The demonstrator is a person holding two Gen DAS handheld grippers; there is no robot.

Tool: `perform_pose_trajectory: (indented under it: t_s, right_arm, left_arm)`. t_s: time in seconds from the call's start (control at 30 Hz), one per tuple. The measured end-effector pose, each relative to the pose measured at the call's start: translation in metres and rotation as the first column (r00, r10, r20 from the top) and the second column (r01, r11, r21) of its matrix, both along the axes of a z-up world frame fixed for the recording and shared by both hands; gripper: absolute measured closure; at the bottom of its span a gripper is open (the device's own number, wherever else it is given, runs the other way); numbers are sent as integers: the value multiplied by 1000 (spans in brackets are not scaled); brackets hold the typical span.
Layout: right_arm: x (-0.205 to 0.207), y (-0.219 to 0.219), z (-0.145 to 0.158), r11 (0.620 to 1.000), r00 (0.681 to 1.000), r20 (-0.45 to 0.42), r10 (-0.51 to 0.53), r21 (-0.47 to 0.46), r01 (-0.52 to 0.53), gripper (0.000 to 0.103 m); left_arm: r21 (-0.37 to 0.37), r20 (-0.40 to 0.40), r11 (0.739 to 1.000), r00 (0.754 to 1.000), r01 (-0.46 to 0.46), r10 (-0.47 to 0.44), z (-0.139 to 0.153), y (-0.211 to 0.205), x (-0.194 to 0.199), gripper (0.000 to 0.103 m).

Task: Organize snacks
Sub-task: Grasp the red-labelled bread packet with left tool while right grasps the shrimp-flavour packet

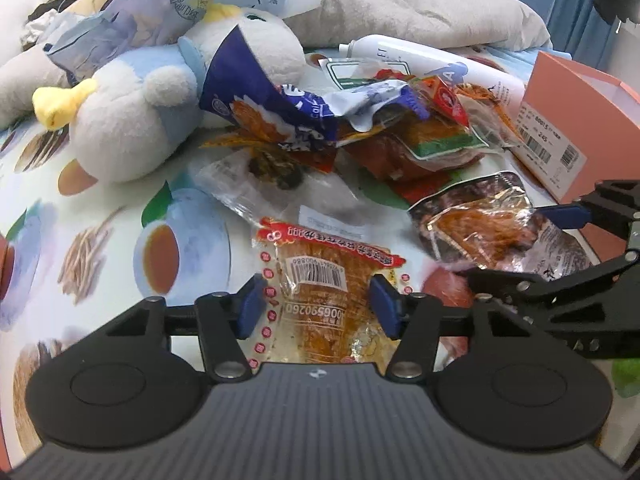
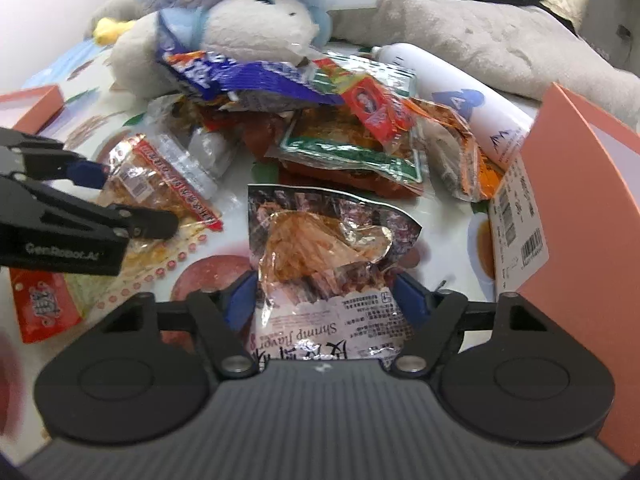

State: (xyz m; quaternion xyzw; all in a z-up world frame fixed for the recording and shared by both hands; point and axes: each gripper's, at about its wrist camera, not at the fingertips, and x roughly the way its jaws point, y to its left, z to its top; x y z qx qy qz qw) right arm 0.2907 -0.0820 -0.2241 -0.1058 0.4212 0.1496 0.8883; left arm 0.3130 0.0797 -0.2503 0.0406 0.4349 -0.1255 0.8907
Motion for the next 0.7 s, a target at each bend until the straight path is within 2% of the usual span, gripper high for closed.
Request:
perform_pose_trajectory:
  t_s: [0.07, 0.2, 0.4, 0.6, 0.7]
  right_arm:
    - [-4, 5, 2, 999, 999, -6, 32, -10, -32, 27]
    - [-14, 3, 2, 999, 999, -29, 28, 25, -27, 28]
    - [-34, -6, 6, 999, 998, -58, 7, 43, -5, 28]
    - [-56, -20, 8, 998, 997, -69, -20, 59, 24, 28]
    - [-66, -27, 11, 997, 997, -68, -39, 69, 44, 32]
  left_arm:
    - [-9, -4, 1000, 1000, -13, 13, 1, 0, -6, 43]
    - [-17, -3, 999, 999, -34, 34, 3, -1, -20, 48]
    - [-95, -30, 991, 995, -96, 93, 5, -4, -44, 54]
    - [-136, -59, 980, 989, -145, 138, 8, -11, -64, 63]
    - [-179, -76, 969, 984, -172, 161, 10, -15, -75, 66]
